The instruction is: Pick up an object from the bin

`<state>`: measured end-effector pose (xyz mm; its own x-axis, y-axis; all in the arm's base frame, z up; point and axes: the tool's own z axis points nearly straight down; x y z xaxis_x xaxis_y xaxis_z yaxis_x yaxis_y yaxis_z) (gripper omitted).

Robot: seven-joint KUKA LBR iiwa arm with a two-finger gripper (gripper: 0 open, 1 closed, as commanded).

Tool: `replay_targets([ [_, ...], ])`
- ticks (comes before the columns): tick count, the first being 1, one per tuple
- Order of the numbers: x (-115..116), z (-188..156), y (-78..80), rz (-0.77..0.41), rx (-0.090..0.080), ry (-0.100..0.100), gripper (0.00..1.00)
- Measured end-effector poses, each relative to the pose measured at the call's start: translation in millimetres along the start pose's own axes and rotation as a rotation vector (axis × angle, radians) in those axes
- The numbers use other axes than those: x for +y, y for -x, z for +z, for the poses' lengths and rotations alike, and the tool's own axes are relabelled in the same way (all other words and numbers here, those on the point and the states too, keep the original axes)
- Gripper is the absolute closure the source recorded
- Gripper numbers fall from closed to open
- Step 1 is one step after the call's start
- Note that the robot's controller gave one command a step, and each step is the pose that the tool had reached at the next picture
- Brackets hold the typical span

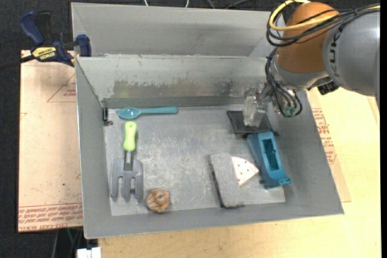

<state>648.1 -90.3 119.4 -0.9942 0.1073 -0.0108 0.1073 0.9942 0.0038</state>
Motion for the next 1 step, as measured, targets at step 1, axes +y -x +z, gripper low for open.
replay_targets([
  [1,-0.1,0.0,0.0,0.0,0.0,0.0,0.0],
])
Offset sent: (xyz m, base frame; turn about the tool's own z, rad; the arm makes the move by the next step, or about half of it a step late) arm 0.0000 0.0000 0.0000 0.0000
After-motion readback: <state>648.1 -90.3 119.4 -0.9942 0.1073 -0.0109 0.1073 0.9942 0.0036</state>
